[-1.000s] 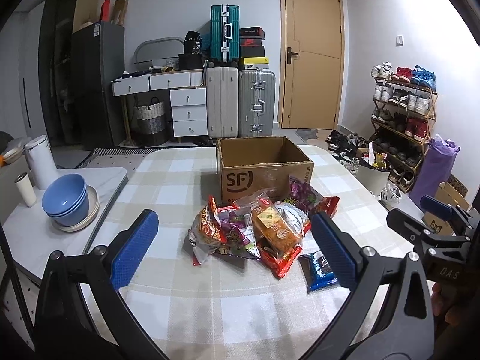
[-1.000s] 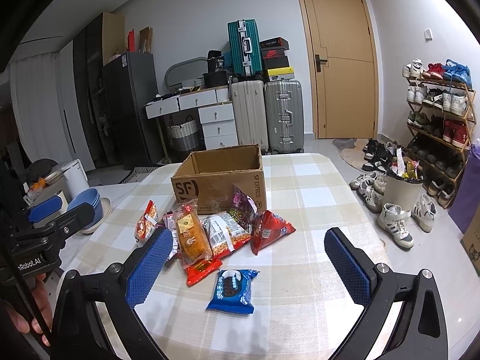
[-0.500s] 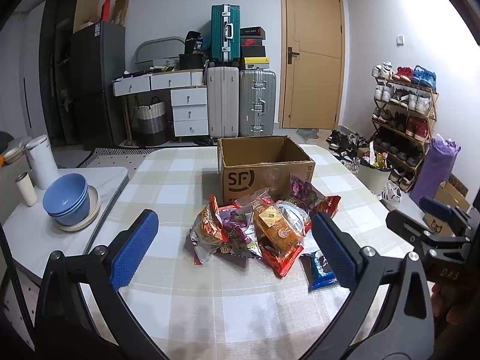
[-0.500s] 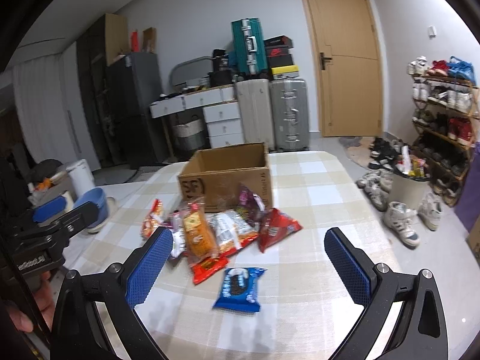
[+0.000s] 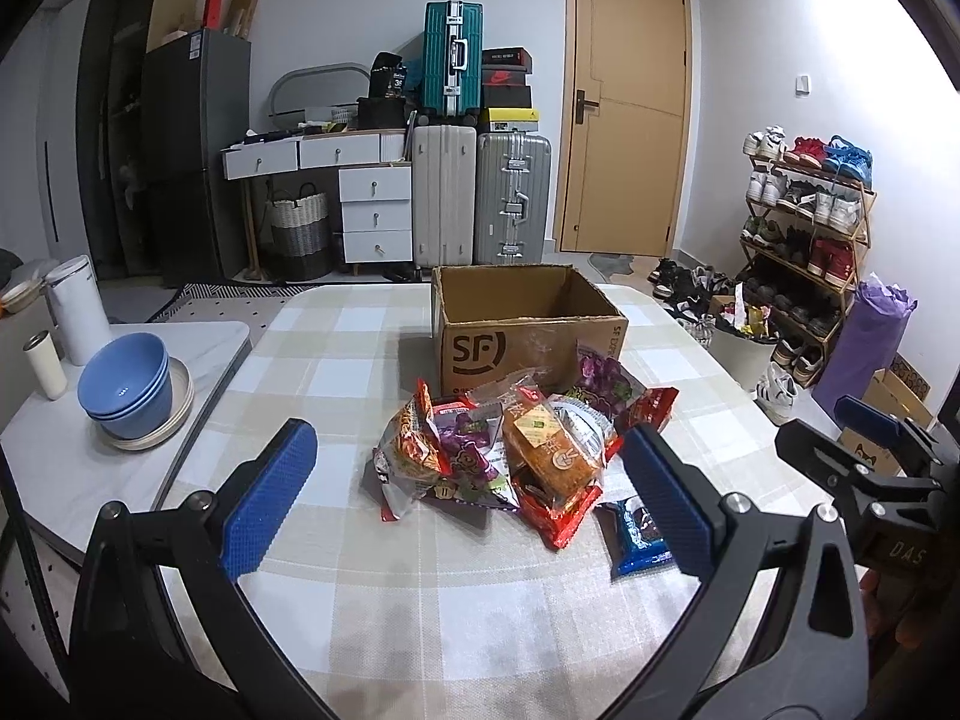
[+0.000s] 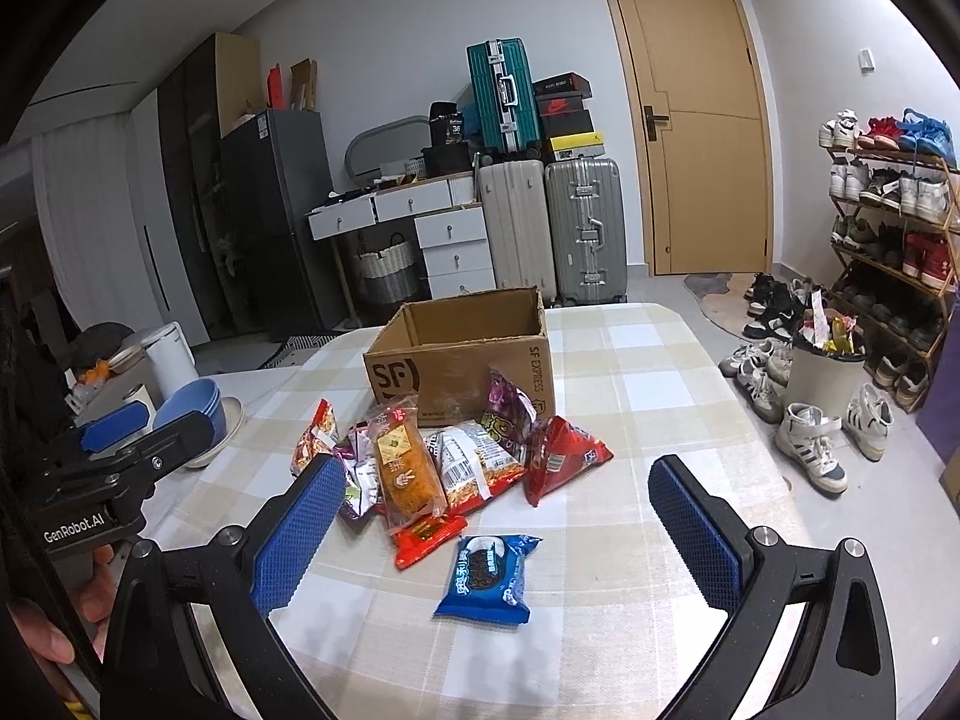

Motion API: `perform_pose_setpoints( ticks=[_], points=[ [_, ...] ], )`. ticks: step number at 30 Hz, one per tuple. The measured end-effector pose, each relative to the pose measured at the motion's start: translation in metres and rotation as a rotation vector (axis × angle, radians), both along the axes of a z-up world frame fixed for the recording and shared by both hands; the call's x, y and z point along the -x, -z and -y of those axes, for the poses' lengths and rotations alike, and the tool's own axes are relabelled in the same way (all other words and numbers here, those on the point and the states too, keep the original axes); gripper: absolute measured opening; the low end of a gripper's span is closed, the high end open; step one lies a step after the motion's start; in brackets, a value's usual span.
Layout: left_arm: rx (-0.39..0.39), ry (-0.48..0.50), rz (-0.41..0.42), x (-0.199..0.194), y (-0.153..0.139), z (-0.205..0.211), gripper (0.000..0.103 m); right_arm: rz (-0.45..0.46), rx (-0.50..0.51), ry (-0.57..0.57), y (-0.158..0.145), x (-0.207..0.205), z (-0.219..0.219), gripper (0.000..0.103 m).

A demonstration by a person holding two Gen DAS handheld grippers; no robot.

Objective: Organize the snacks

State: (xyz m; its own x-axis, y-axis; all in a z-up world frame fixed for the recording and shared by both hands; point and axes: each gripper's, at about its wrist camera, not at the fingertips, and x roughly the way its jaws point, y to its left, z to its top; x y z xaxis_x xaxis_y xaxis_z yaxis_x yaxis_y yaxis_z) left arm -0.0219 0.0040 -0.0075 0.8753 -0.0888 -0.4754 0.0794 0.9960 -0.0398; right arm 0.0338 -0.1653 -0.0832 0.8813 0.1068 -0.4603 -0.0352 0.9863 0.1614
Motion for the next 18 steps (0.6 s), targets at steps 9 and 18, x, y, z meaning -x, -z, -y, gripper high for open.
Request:
perform_pose_setpoints(
  ticks=[9,18],
  points=[
    [-0.009,0.000,-0.017,-0.005,0.007,0.003,0.102,-0.022,0.001,0.020,0.005,-0.004,0.004,0.103],
    [-0.003,0.008,-0.063,-0.021,0.023,0.006,0.102,-0.058,0.009,-0.001,0.016,-0.014,0.006,0.103]
  ],
)
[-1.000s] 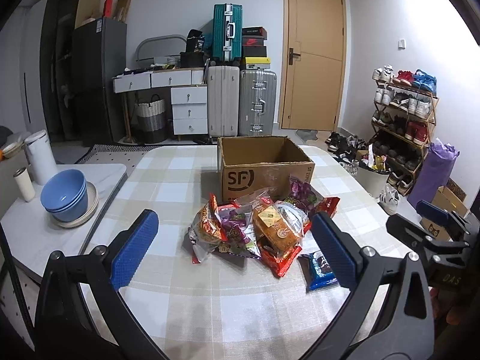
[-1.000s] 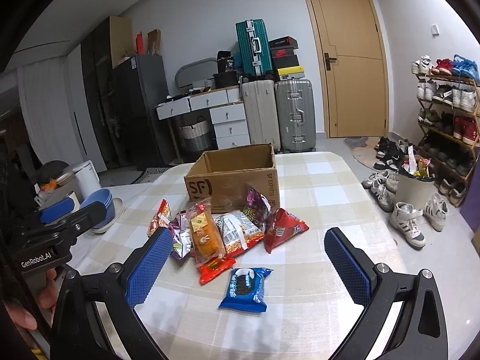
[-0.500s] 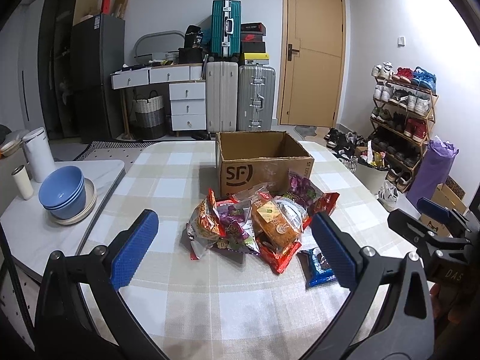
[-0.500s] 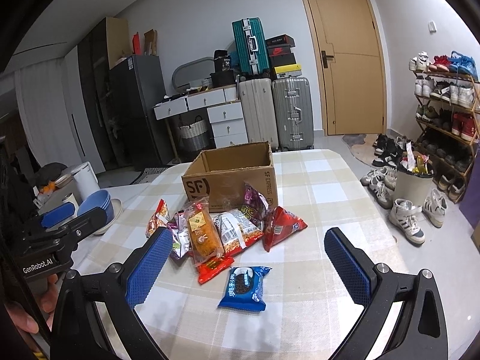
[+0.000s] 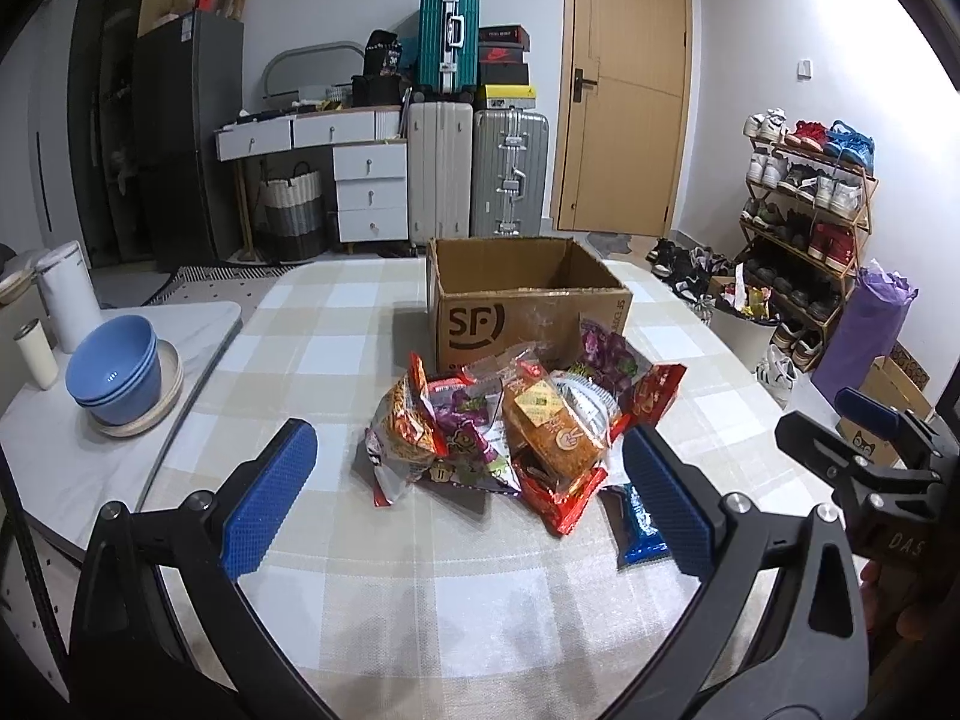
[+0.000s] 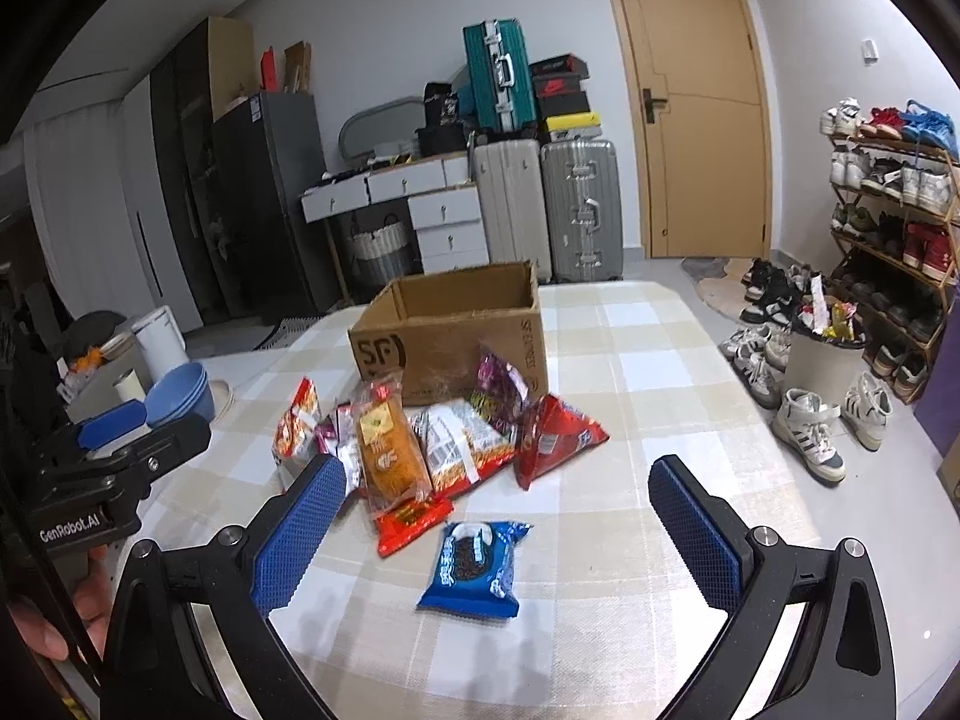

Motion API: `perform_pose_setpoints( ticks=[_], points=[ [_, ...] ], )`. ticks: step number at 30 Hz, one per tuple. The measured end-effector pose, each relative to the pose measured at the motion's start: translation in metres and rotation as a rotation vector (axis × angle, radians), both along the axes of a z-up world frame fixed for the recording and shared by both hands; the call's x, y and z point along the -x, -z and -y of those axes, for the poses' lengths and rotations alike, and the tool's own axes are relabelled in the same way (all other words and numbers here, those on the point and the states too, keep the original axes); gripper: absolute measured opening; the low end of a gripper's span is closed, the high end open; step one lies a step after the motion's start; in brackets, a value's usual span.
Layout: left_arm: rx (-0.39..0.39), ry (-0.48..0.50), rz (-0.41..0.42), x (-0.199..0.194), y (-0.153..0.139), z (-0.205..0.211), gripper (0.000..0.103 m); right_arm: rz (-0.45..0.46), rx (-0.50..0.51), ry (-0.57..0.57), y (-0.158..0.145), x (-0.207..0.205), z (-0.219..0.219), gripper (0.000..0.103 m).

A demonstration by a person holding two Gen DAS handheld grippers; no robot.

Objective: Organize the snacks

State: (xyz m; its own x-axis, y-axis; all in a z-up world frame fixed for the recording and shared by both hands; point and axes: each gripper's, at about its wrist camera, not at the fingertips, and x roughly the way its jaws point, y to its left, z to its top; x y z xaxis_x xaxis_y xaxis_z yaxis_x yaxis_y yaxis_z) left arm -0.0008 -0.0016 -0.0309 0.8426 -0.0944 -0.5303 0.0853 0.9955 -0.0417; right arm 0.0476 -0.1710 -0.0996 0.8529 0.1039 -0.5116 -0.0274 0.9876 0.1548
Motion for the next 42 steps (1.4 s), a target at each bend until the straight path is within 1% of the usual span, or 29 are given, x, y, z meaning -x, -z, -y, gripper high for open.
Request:
perform_pose_setpoints(
  ticks=[4,6,9,14,19,22,26,31,34,35,37,38,39,40,42],
  points=[
    [0.003,-0.008,-0.044,-0.014,0.017,-0.003,0.102,-0.045,-0.001,-0.005,0.018,-0.012,0.001,0.103],
    [0.006,-0.018,-0.069,-0.022,0.028,-0.005,0.102,-0.082,-0.004,-0.011,0.032,-0.019,0.002,0.103],
    [0.002,-0.033,-0.101,-0.033,0.045,-0.009,0.102,-0.161,-0.007,-0.025,0.054,-0.034,0.001,0.103],
    [0.008,-0.043,-0.152,-0.053,0.073,-0.016,0.102,-0.295,-0.032,-0.081,0.089,-0.065,-0.006,0.103],
    [0.012,-0.053,-0.186,-0.071,0.093,-0.021,0.102,-0.333,0.020,-0.088,0.104,-0.087,-0.017,0.103],
    [0.014,-0.062,-0.202,-0.078,0.101,-0.025,0.102,-0.377,0.056,-0.088,0.114,-0.097,-0.021,0.103],
    [0.020,-0.074,-0.221,-0.088,0.110,-0.031,0.102,-0.421,0.075,-0.091,0.128,-0.103,-0.027,0.103],
    [0.017,-0.084,-0.239,-0.089,0.115,-0.039,0.102,-0.438,0.137,-0.096,0.133,-0.106,-0.033,0.102],
    [0.026,-0.091,-0.248,-0.090,0.117,-0.044,0.102,-0.433,0.160,-0.102,0.134,-0.104,-0.034,0.092],
    [0.024,-0.095,-0.247,-0.090,0.117,-0.045,0.102,-0.427,0.164,-0.115,0.133,-0.102,-0.035,0.086],
    [0.019,-0.107,-0.250,-0.088,0.116,-0.048,0.102,-0.422,0.167,-0.122,0.130,-0.095,-0.039,0.078],
    [0.024,-0.111,-0.251,-0.089,0.116,-0.050,0.102,-0.418,0.172,-0.125,0.128,-0.093,-0.040,0.068],
    [0.029,-0.113,-0.251,-0.089,0.116,-0.051,0.102,-0.412,0.174,-0.135,0.126,-0.092,-0.040,0.052],
    [0.033,-0.118,-0.252,-0.089,0.116,-0.053,0.102,-0.406,0.185,-0.146,0.124,-0.090,-0.042,0.047],
    [0.035,-0.124,-0.250,-0.089,0.116,-0.056,0.102,-0.409,0.213,-0.160,0.122,-0.088,-0.047,0.045]
  ],
)
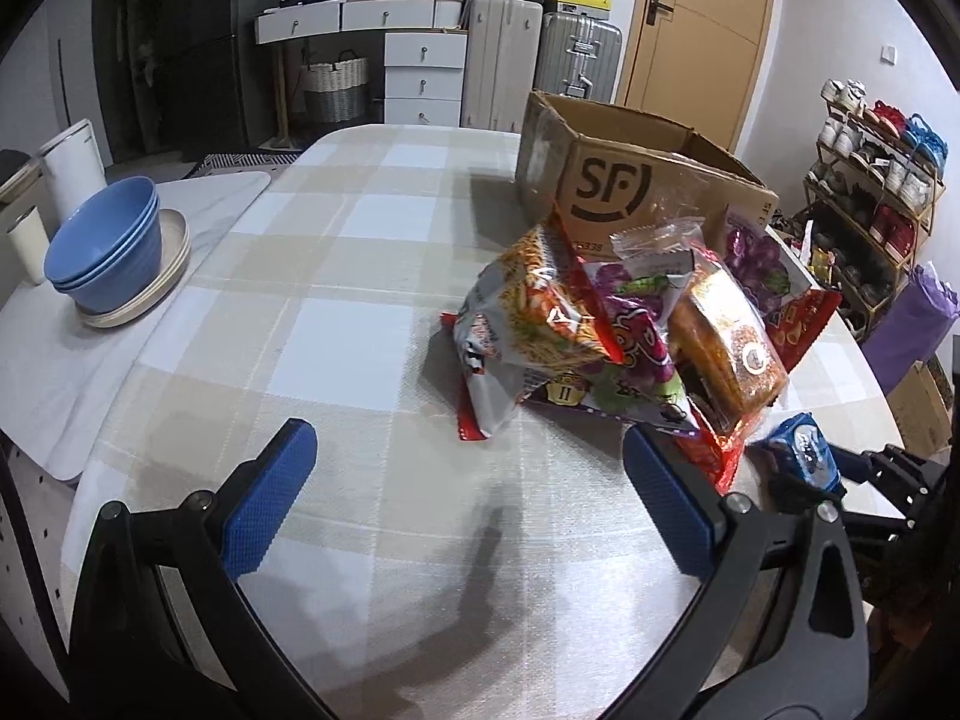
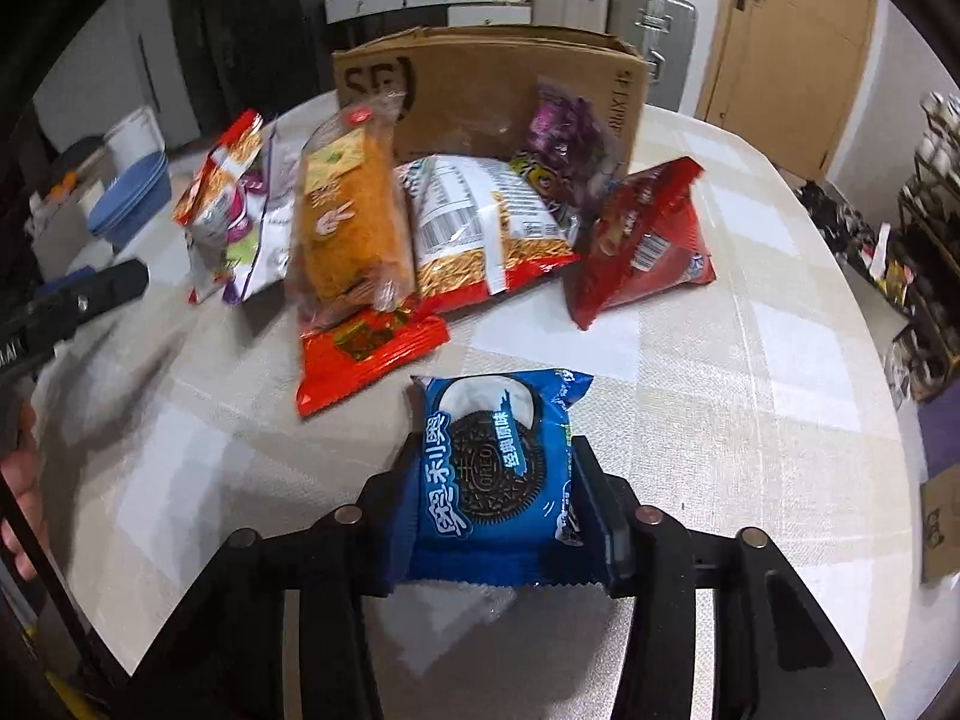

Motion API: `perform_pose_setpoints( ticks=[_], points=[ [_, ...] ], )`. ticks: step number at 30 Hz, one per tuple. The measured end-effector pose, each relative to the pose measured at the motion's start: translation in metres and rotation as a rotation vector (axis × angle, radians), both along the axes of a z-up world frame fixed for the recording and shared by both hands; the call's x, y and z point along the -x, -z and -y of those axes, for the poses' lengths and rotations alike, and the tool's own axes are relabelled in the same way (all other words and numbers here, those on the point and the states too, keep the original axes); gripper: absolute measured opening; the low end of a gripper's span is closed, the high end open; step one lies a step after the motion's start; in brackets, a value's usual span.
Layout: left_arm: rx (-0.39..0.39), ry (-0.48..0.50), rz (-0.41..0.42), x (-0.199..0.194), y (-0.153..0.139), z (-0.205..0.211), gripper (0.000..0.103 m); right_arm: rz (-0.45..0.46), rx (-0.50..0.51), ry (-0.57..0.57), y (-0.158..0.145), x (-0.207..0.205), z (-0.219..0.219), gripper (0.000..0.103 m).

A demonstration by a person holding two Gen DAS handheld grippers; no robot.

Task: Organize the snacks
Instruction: 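Grasp the white noodle bag with left tool while right tool grasps blue cookie pack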

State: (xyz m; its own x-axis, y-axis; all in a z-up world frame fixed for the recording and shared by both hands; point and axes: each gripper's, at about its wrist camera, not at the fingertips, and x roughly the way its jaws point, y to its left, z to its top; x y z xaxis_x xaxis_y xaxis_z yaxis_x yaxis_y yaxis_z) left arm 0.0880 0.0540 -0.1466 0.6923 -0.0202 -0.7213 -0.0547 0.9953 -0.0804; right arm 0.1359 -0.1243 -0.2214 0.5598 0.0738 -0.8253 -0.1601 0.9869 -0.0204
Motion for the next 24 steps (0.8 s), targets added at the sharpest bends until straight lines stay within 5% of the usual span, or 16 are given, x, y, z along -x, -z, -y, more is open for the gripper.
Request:
perform_pose_setpoints(
  ticks=[12,17,24],
  points=[
    [0.074,-0.007,-0.047,-0.016,0.000,-0.029,0.101,0.017,-0.107,-0.011,-0.005,0.011,0.015,0.045],
    [0.248,0.017,-0.084,-0.050,-0.003,-0.040,0.101,0.016,-0.147,-0.022,-0.005,0.012,0.025,0.045],
    [0.354,0.026,-0.156,-0.095,0.020,-0.043,0.099,0.021,-0.168,-0.025,-0.004,0.014,0.029,0.045]
  ],
)
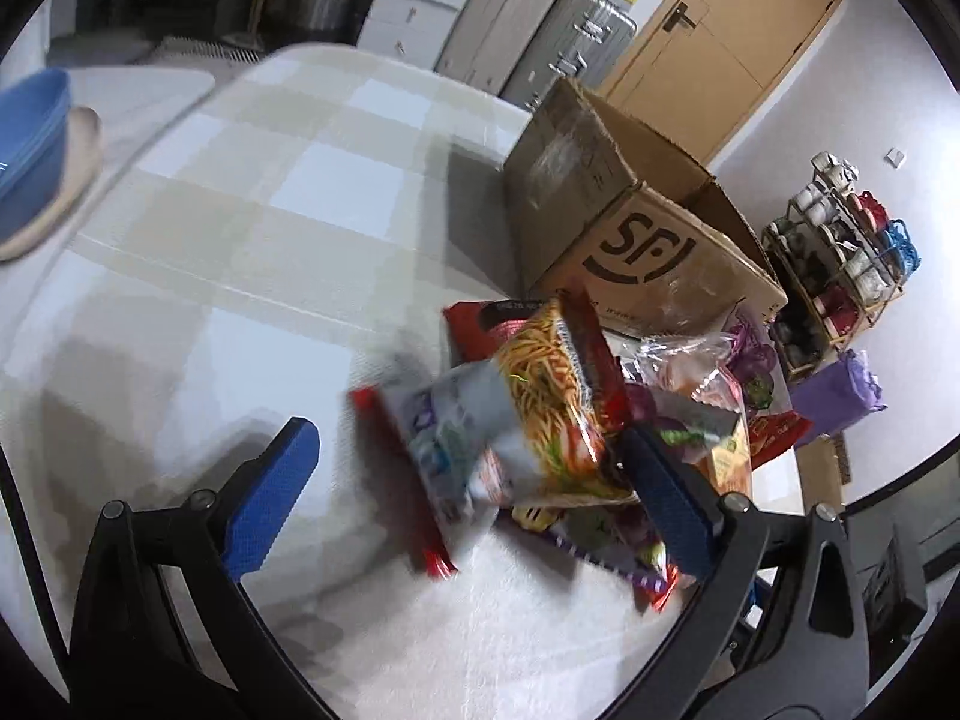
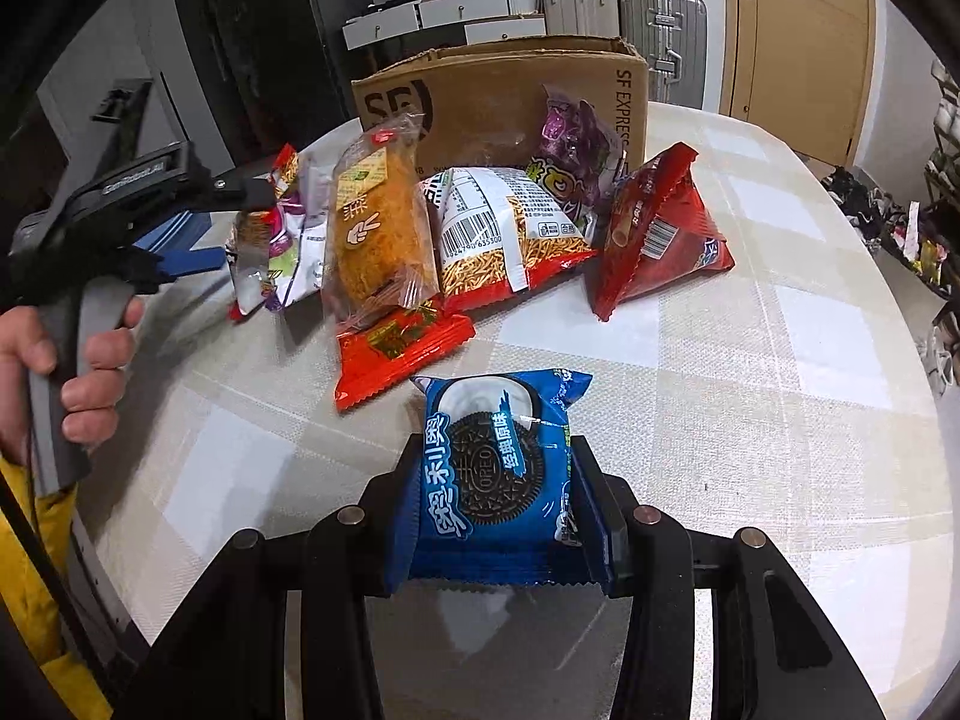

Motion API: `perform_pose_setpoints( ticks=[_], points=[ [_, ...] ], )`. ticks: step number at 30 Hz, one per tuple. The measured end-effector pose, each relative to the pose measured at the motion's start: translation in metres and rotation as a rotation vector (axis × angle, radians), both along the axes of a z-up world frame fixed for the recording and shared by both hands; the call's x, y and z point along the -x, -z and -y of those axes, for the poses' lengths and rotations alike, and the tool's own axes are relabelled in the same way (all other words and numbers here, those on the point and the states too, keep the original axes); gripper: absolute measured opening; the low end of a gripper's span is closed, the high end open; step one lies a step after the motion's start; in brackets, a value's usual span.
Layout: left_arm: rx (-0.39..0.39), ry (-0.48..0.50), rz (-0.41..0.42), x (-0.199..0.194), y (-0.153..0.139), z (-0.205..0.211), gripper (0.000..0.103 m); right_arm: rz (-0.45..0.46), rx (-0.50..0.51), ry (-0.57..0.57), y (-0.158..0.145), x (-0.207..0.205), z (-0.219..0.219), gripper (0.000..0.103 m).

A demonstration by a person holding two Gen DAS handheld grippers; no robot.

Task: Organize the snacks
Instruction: 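Grasp the white noodle bag with left tool while right tool grasps blue cookie pack, then lift both held snacks and carry them over the cardboard box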

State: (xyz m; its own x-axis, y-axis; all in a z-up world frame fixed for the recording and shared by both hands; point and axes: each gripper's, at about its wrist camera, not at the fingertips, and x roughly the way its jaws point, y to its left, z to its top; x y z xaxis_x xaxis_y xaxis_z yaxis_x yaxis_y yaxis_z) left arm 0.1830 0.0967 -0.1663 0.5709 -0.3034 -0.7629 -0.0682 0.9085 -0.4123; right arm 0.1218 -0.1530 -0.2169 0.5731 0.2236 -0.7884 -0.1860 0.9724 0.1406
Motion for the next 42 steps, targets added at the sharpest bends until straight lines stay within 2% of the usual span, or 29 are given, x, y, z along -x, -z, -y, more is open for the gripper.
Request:
perform_pose_setpoints(
  ticks=[2,4,6,8,15,24,30,36,42],
  points=[
    [0.058,0.005,-0.019,-0.007,0.005,-0.002,0.093,0.001,-0.004,0.000,0.001,-0.001,-0.001,0.045],
    [0.066,0.017,-0.034,-0.012,0.012,-0.001,0.088,0.004,-0.011,0.003,0.001,0.000,-0.001,0.045],
    [0.079,0.026,-0.045,-0.016,0.019,-0.001,0.073,0.006,-0.008,0.004,0.001,0.001,0.000,0.045],
    [0.108,0.037,-0.045,-0.017,0.024,-0.001,0.069,0.010,-0.010,0.005,0.001,0.002,0.000,0.045],
    [0.104,0.051,-0.007,-0.014,0.027,0.006,0.055,0.012,-0.025,0.013,0.001,0.004,0.004,0.045],
    [0.092,0.010,0.016,0.019,0.018,-0.015,0.053,0.025,-0.029,0.032,-0.002,0.005,0.008,0.045],
    [0.073,0.009,0.059,0.046,-0.001,-0.027,0.053,0.083,-0.043,0.043,-0.024,0.010,0.011,0.045],
    [0.072,0.054,0.119,0.062,-0.036,-0.026,0.053,0.163,-0.097,0.031,-0.067,0.010,0.015,0.045],
    [0.038,0.142,0.210,0.056,-0.092,-0.011,0.053,0.233,-0.197,-0.028,-0.131,-0.012,0.020,0.045]
  ],
)
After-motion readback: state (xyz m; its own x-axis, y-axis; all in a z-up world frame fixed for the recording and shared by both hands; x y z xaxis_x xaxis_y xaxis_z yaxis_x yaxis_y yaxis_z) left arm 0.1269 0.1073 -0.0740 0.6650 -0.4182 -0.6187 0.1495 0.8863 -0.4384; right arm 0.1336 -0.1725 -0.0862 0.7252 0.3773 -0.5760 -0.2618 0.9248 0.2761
